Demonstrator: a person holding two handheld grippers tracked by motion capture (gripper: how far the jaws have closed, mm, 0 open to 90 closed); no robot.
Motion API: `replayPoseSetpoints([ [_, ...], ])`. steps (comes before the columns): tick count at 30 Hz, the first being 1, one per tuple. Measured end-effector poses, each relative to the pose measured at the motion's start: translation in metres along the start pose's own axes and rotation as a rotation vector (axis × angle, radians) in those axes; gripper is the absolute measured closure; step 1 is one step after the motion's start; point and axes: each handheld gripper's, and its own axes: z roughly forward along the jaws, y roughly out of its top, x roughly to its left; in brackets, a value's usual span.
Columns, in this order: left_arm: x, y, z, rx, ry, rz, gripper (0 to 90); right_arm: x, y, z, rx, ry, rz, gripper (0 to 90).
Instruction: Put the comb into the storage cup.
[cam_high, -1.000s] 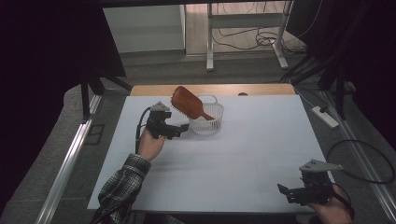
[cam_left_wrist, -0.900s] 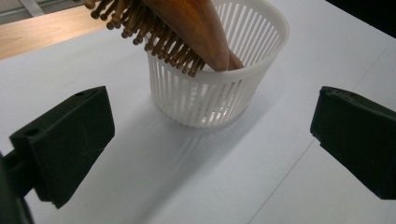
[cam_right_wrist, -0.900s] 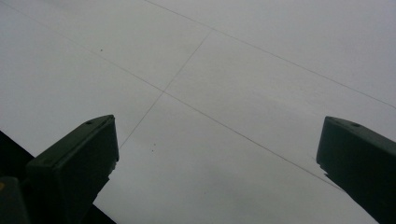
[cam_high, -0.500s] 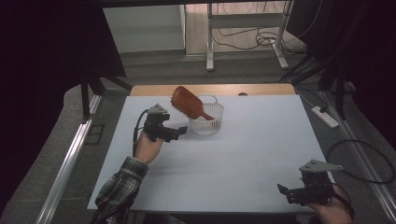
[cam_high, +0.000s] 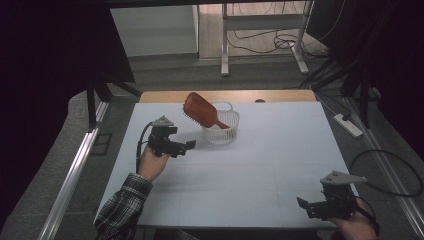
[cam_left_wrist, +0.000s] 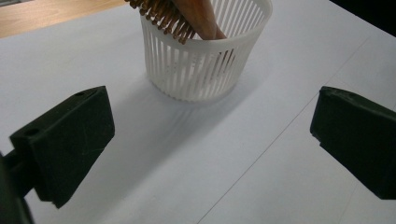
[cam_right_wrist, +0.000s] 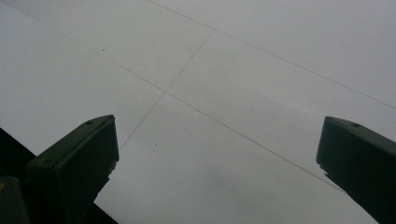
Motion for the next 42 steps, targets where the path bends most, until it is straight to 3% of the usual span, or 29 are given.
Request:
replayPoseSetpoints([
  [16, -0.008, -0.011, -0.013, 0.014, -0.018, 0.002, 0.1, 0.0, 0.0, 0.0, 0.0, -0.002, -0.003, 0.0],
  [42, -0.022, -0.035, -0.04, 0.032, 0.036, 0.02, 0.1, 0.001, 0.0, 0.0, 0.003, -0.005, -0.006, 0.0],
])
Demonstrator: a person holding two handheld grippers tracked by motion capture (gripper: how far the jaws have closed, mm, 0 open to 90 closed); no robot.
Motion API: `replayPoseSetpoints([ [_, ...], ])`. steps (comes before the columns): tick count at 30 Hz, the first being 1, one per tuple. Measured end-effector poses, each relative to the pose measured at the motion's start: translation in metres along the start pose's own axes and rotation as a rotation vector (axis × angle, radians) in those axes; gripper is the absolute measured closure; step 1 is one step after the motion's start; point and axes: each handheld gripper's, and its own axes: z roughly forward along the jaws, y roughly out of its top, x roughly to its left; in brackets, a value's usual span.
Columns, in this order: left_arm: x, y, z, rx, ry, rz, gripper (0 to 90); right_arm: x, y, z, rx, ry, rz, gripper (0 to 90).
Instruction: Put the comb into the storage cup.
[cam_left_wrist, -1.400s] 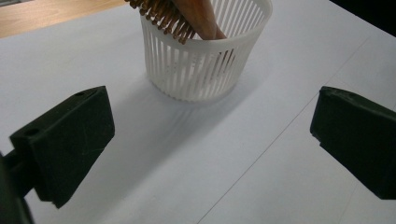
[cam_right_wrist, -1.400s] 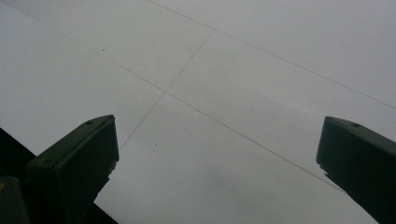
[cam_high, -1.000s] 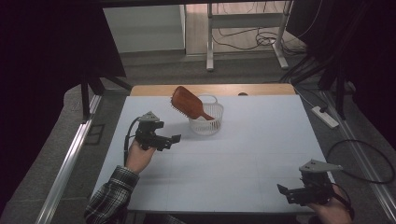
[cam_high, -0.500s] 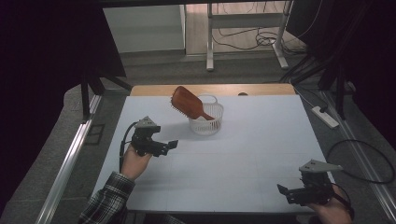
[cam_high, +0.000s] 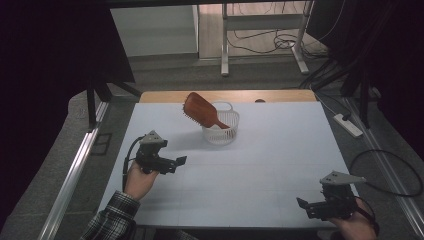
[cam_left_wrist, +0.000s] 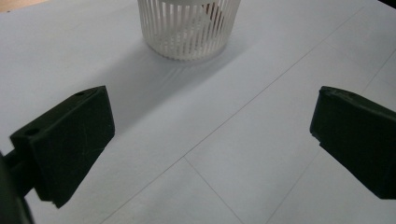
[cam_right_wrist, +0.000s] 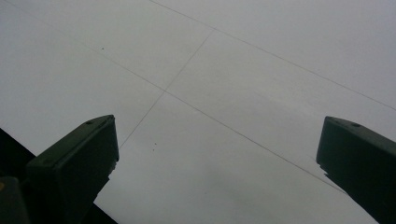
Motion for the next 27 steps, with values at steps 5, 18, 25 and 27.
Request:
replayPoseSetpoints([
  [5, -0.001, -0.006, -0.005, -0.001, 0.01, -0.011, 0.1, 0.0, 0.0, 0.0, 0.001, -0.001, -0.001, 0.0],
  [18, -0.001, -0.022, -0.021, -0.004, 0.031, -0.037, 0.1, 0.001, 0.0, 0.0, 0.004, -0.003, -0.002, 0.0],
  [25, -0.002, -0.03, -0.028, 0.001, 0.038, -0.044, 0.1, 0.001, 0.0, 0.0, 0.005, -0.005, -0.001, 0.0],
  [27, -0.003, -0.032, -0.03, 0.0, 0.042, -0.046, 0.1, 0.001, 0.0, 0.0, 0.005, -0.005, 0.0, 0.0],
])
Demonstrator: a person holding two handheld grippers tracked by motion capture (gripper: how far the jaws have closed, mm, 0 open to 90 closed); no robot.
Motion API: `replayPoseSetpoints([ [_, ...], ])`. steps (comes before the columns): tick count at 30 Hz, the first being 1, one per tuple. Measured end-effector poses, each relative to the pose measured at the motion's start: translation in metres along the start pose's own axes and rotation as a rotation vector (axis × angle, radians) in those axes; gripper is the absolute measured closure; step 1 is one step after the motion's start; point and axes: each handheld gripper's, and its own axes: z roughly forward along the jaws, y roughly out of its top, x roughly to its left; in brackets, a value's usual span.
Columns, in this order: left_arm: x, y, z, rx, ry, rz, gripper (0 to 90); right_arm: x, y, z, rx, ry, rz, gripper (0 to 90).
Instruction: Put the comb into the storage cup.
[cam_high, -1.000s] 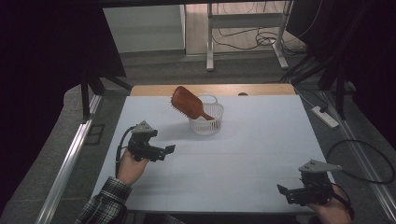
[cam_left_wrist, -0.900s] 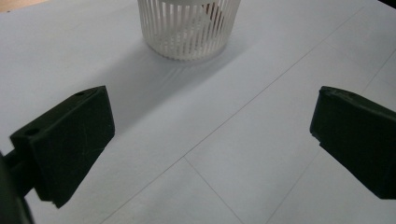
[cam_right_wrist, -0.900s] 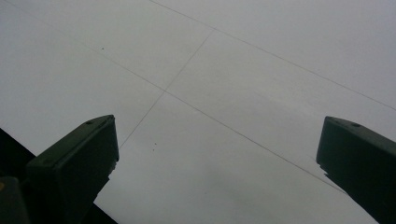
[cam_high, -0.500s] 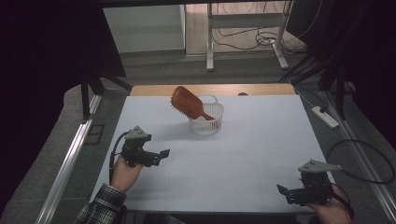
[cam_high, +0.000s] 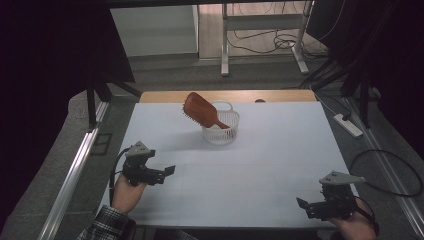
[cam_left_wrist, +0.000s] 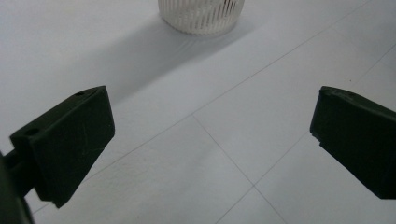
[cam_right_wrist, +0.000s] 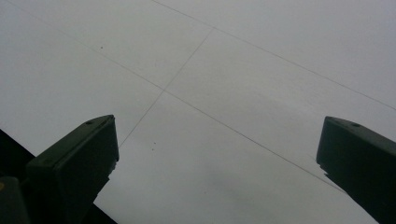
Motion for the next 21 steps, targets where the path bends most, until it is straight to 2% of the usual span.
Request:
replayPoseSetpoints([
  [21, -0.001, -0.023, -0.02, 0.008, 0.018, -0.024, 0.0, 0.0, 0.0, 0.0, 0.0, -0.001, 0.0, 0.0],
])
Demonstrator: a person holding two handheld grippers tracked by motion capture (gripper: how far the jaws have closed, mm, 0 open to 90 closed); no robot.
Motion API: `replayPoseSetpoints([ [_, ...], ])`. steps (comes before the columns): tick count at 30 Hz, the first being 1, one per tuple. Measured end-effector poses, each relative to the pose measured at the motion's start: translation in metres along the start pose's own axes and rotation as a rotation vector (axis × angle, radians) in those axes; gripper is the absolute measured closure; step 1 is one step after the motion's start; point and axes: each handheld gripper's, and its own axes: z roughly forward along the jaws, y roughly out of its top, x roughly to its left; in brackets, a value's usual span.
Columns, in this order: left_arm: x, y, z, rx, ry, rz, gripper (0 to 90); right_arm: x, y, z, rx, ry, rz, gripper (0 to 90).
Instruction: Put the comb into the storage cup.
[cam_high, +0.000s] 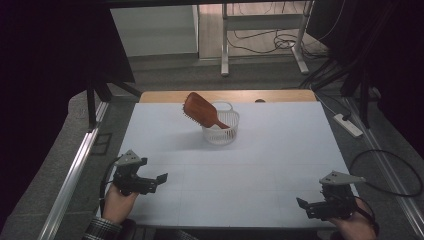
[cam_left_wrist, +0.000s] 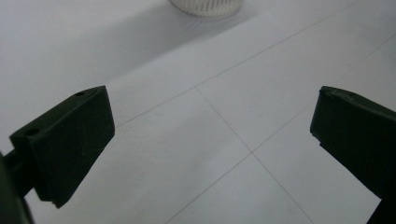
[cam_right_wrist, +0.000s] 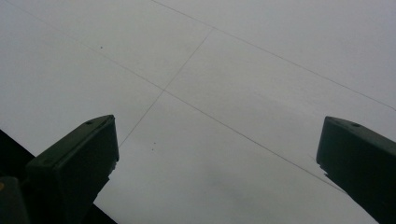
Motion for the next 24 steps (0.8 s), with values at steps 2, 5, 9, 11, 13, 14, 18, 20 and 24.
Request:
replayPoseSetpoints([
  [2, -0.001, -0.002, -0.002, 0.001, 0.002, 0.0, 0.0, 0.0, 0.0, 0.0, 0.0, 0.0, 0.0, 0.0],
  [5, -0.002, -0.004, -0.004, 0.003, 0.004, 0.001, 0.0, 0.0, 0.0, 0.0, 0.0, -0.002, 0.0, 0.0],
  [9, -0.003, -0.007, -0.006, 0.005, 0.004, -0.002, 0.0, 0.0, 0.0, 0.0, 0.001, -0.002, 0.0, 0.0],
  [11, -0.003, -0.008, -0.007, 0.007, 0.002, -0.002, 0.0, 0.0, 0.0, 0.0, 0.001, -0.003, 0.001, 0.0],
  [13, -0.004, -0.01, -0.009, 0.004, 0.003, -0.006, 0.0, 0.0, 0.0, 0.0, 0.0, -0.003, 0.0, 0.0],
  [14, -0.004, -0.01, -0.01, 0.004, 0.002, -0.006, 0.0, 0.0, 0.0, 0.0, 0.0, -0.003, 0.001, 0.0],
  [18, -0.004, -0.013, -0.013, 0.002, 0.003, -0.01, 0.0, 0.0, 0.0, 0.0, 0.001, -0.004, 0.0, 0.0],
  [20, -0.004, -0.015, -0.014, 0.003, 0.004, -0.013, 0.1, 0.0, 0.0, 0.0, 0.001, -0.004, 0.0, 0.0],
  [24, -0.005, -0.018, -0.017, 0.001, 0.007, -0.016, 0.0, 0.0, 0.0, 0.0, 0.001, -0.004, 0.0, 0.0],
])
